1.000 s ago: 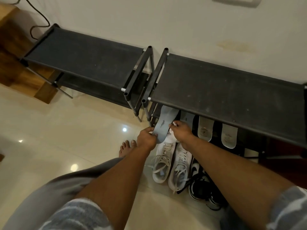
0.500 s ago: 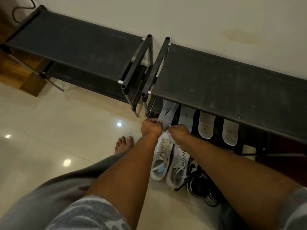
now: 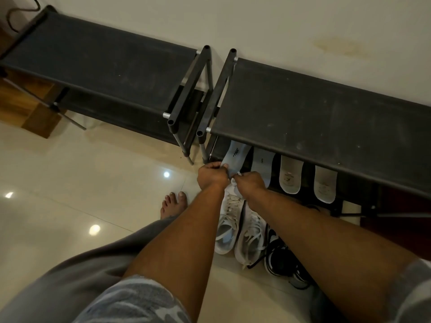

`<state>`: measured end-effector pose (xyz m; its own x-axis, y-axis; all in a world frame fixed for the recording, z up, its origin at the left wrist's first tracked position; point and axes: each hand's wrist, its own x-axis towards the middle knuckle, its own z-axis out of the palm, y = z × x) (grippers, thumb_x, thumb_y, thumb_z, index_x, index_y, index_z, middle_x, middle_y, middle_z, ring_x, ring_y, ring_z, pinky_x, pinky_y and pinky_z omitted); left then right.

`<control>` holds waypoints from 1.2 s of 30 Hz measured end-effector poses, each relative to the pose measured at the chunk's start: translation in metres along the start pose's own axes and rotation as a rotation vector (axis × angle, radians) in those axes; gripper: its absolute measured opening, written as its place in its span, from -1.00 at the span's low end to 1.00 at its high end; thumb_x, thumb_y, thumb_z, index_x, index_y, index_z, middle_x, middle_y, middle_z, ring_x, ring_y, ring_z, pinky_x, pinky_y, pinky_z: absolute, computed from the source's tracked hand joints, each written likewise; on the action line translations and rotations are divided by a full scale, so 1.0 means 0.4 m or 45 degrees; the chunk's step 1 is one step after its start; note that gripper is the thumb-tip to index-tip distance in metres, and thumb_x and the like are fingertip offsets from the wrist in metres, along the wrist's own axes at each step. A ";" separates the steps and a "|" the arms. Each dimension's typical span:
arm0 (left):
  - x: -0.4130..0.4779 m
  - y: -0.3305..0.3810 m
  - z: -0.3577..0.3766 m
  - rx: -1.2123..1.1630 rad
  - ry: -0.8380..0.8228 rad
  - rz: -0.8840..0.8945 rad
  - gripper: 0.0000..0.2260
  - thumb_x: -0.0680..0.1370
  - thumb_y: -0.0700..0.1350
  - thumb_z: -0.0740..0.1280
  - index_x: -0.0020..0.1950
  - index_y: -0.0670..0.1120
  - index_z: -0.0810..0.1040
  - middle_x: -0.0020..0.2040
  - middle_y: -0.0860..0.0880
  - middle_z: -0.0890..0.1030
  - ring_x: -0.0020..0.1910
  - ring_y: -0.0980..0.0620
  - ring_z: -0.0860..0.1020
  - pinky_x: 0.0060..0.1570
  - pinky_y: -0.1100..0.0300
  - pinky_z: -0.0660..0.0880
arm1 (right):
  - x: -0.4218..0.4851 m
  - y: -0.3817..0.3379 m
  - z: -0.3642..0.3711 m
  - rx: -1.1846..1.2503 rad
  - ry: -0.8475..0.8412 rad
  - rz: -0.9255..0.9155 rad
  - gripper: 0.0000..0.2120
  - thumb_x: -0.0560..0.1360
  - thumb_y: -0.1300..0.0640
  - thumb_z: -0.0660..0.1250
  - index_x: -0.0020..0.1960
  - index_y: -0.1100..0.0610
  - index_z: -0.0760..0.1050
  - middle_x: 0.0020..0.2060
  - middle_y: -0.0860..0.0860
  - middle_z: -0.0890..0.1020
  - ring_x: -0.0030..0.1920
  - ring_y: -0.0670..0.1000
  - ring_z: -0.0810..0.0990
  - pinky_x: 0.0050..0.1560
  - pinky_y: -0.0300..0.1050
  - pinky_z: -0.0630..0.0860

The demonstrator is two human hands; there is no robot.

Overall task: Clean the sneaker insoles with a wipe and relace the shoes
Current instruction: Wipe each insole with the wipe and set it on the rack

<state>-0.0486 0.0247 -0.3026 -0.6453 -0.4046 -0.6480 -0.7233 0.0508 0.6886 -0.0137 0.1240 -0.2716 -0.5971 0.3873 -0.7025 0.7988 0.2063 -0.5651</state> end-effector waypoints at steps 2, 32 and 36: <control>0.001 -0.002 0.005 -0.018 0.008 -0.014 -0.87 0.49 -0.05 0.62 -0.17 0.09 0.69 -0.07 0.04 0.76 -0.03 -0.03 0.73 0.14 -0.01 0.69 | 0.001 -0.006 -0.002 -0.019 0.011 0.012 -0.75 0.59 0.01 0.42 0.08 0.19 0.69 0.00 0.16 0.72 0.04 0.18 0.69 0.12 0.04 0.64; -0.042 0.014 0.017 -0.166 -0.125 -0.078 -0.85 0.53 -0.08 0.60 -0.06 -0.09 0.68 -0.08 -0.10 0.74 -0.23 -0.02 0.68 -0.15 -0.02 0.74 | -0.071 0.036 -0.131 -0.244 -0.004 -0.165 -0.63 0.58 -0.06 0.45 -0.35 0.07 0.58 -0.43 -0.01 0.59 -0.31 0.03 0.59 -0.38 -0.20 0.34; -0.041 0.013 0.009 -0.173 -0.134 -0.058 -0.83 0.54 -0.01 0.59 -0.08 -0.06 0.67 -0.05 -0.10 0.75 -0.15 -0.04 0.70 -0.09 -0.08 0.74 | -0.079 0.033 -0.144 -0.235 -0.048 -0.204 -0.68 0.58 -0.03 0.46 -0.30 0.07 0.64 -0.40 -0.02 0.63 -0.26 0.01 0.63 -0.33 -0.22 0.40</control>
<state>-0.0424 0.0350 -0.2896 -0.6398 -0.3055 -0.7052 -0.7174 -0.0919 0.6906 0.0201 0.1663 -0.2318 -0.7167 0.3031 -0.6281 0.6916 0.4242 -0.5845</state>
